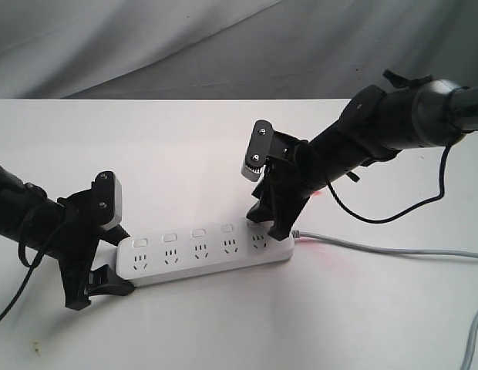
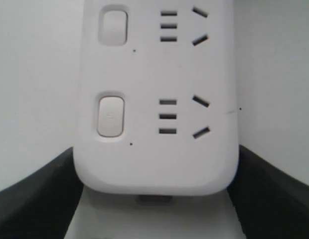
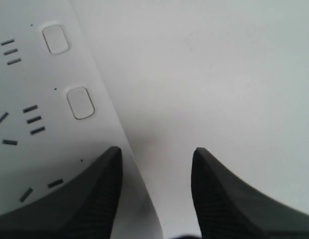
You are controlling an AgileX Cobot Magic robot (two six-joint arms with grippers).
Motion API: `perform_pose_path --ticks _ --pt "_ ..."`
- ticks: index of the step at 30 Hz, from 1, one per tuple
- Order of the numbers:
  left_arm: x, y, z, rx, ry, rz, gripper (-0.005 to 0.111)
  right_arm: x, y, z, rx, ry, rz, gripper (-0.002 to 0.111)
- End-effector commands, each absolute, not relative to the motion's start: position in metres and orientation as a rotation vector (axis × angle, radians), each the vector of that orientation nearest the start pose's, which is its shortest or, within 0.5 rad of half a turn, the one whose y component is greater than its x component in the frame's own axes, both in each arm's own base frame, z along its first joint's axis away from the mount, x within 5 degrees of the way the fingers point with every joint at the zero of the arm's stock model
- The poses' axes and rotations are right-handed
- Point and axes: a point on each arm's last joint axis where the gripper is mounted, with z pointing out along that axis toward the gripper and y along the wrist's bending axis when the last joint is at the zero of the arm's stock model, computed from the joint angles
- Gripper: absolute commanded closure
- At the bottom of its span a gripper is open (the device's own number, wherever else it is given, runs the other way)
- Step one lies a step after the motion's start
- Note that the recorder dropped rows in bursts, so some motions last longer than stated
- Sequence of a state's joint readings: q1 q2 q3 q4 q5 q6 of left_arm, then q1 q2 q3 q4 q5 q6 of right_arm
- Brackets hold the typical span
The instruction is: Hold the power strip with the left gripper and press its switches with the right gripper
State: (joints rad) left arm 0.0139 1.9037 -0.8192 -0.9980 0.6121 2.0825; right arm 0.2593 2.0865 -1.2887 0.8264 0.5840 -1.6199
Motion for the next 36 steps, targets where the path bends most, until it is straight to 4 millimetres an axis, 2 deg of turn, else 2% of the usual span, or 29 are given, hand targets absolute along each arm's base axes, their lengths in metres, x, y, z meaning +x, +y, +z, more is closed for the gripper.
perform_pose_path --ticks 1,6,11,20,24,32,36 --pt "0.302 -0.038 0.099 1.546 2.177 -0.360 0.056 0.387 0.139 0.119 -1.509 2.122 0.349 0.066" --pt "0.302 -0.038 0.099 1.546 2.177 -0.360 0.056 0.387 0.139 0.117 -1.571 2.088 0.332 0.066" --pt "0.302 -0.038 0.099 1.546 2.177 -0.360 0.056 0.383 0.140 0.097 -1.603 2.125 0.392 0.066" --pt "0.302 -0.038 0.099 1.546 2.177 -0.360 0.056 0.383 0.141 0.098 -1.596 2.126 0.398 0.066" --pt "0.302 -0.038 0.099 1.546 2.177 -0.360 0.056 0.385 0.141 0.118 -1.571 2.084 0.364 0.066" --pt "0.302 -0.038 0.099 1.546 2.177 -0.360 0.056 0.378 0.139 0.199 -1.494 1.932 0.263 0.066" --pt "0.302 -0.038 0.099 1.546 2.177 -0.360 0.056 0.364 0.136 0.236 -1.450 1.869 0.226 0.074"
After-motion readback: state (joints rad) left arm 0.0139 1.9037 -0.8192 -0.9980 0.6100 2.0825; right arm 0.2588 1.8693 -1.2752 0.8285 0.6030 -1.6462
